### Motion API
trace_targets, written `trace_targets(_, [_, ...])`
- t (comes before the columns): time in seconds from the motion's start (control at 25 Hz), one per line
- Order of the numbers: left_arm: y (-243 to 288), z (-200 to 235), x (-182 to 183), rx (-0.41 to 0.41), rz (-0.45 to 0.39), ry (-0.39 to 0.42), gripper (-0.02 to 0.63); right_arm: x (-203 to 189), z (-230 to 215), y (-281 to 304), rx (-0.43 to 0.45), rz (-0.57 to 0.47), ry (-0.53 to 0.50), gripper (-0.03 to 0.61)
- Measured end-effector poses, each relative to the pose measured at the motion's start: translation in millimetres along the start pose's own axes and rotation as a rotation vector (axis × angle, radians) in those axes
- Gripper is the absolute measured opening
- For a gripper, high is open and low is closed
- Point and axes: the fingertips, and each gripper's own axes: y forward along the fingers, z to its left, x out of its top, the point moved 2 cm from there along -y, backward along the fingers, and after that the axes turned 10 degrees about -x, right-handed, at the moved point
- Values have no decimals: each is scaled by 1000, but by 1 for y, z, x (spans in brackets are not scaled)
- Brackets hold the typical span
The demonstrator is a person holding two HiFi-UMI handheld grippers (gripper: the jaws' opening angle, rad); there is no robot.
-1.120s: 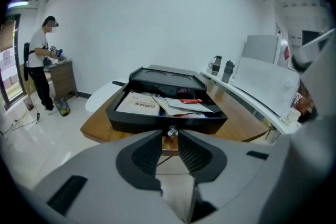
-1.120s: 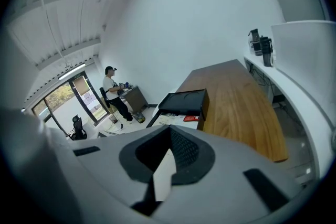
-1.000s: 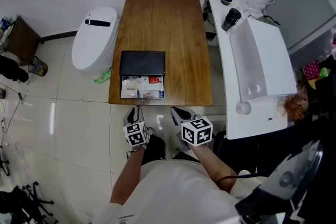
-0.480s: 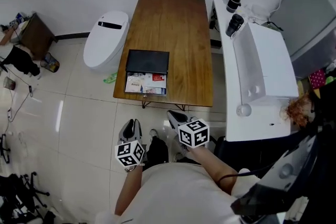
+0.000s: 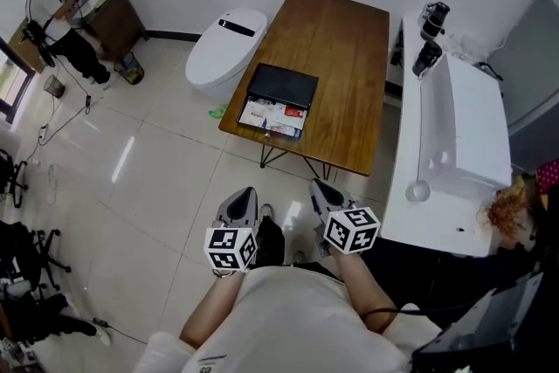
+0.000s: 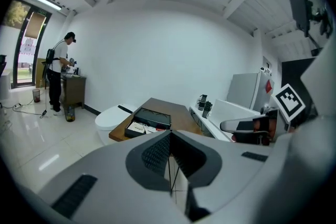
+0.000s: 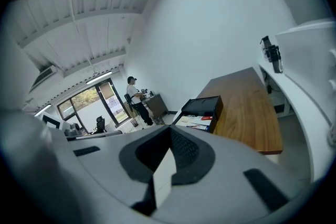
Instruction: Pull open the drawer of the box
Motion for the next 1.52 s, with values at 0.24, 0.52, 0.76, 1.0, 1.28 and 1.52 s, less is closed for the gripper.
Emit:
trace_targets(0.24, [-22,-42,-3,-35,-4,10,2,-11,0,-45,18,-27,26,-14])
trace_targets(0.52, [-24,-51,-8,-79,54,-15,2,-15,10,-60,11,-39,31,-14])
trace_targets(0.76, [-24,-47,-11,-108,106,-30,2,-13,20,-57,2,-41,27,-14])
trace_targets(1.0, [-28,-38,-16,-100,112,-45,2,-21,30,-50,8,-24,18,-14])
trace_targets(1.28, [-30,-35,-14,-120,106,-57,2,-22,39,-40,17,-6,2,-14])
trace_targets(1.52, [-29,-29,-11,-110,98,-71,2,-25,41,-27,30,17,-5,-14])
